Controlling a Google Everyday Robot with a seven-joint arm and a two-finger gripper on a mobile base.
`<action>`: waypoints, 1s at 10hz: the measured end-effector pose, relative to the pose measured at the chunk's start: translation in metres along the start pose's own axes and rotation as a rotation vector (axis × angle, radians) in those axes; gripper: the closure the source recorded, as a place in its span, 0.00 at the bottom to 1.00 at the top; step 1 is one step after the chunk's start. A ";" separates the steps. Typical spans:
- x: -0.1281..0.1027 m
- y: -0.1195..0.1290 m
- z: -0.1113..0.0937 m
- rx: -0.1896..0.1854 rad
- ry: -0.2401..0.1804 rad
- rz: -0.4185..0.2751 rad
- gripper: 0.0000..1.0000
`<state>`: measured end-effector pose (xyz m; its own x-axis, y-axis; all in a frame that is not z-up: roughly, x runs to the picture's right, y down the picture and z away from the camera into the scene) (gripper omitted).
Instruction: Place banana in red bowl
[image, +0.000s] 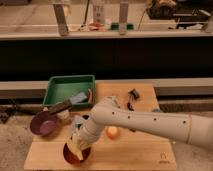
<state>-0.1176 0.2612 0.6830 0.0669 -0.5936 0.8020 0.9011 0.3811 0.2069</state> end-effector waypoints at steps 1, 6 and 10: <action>-0.001 0.001 0.003 -0.013 0.006 -0.010 0.56; -0.003 0.004 0.007 -0.045 0.039 -0.021 0.20; -0.006 0.002 -0.002 -0.048 0.111 0.007 0.20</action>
<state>-0.1157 0.2644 0.6772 0.1185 -0.6669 0.7357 0.9196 0.3531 0.1720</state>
